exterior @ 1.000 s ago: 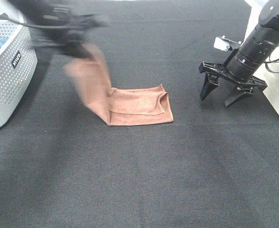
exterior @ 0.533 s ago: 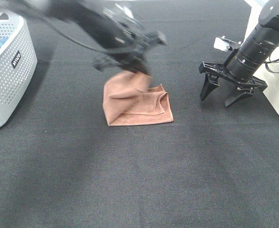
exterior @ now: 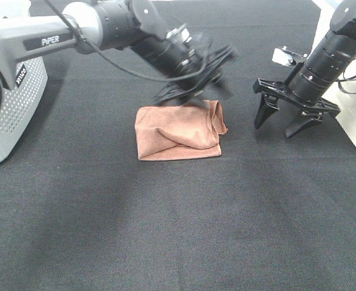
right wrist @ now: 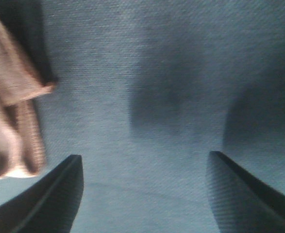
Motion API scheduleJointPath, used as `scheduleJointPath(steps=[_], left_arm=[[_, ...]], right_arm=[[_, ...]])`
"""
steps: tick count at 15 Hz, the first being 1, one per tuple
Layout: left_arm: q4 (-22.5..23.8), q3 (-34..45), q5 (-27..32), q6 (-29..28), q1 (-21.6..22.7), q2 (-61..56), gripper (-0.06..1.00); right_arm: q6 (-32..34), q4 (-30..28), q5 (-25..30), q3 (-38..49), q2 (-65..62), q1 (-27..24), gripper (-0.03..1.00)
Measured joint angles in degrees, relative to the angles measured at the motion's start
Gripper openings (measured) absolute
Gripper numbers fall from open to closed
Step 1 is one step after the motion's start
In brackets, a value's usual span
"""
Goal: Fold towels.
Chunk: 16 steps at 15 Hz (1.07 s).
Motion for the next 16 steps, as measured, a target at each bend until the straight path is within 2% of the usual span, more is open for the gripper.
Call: scheduleJointPath(steps=[3, 4, 5, 7, 9, 11, 13, 16], left_arm=[[-2.12, -1.83, 1.09, 7.96, 1.09, -0.23, 0.53], [-0.23, -1.83, 3.21, 11.17, 3.38, -1.72, 0.53], [-0.23, -1.83, 3.21, 11.17, 3.38, -1.72, 0.53], [3.78, -1.95, 5.61, 13.35, 6.65, -4.47, 0.53], [9.45, -2.01, 7.96, 13.81, 9.68, -7.05, 0.53], [14.44, -2.01, 10.71, 13.81, 11.40, -8.54, 0.53], [16.73, -2.01, 13.01, 13.81, 11.69, -8.65, 0.53], [17.82, -2.01, 14.95, 13.81, 11.69, -8.65, 0.53]], right_arm=[[-3.44, 5.44, 0.23, 0.00, -0.92, 0.00, 0.67], [-6.59, 10.83, 0.57, 0.00, -1.83, 0.00, 0.67], [-6.59, 10.83, 0.57, 0.00, -1.83, 0.00, 0.67], [-11.52, 19.02, 1.38, 0.00, -2.41, 0.74, 0.67], [-18.16, 27.04, 1.43, 0.00, -2.29, 3.90, 0.67], [-27.22, 38.04, -0.06, 0.00, -0.23, 8.65, 0.67], [-32.14, 44.46, -1.66, -0.23, 2.86, 10.08, 0.67], [-32.89, 45.55, -2.12, -3.15, 7.68, 9.22, 0.67]])
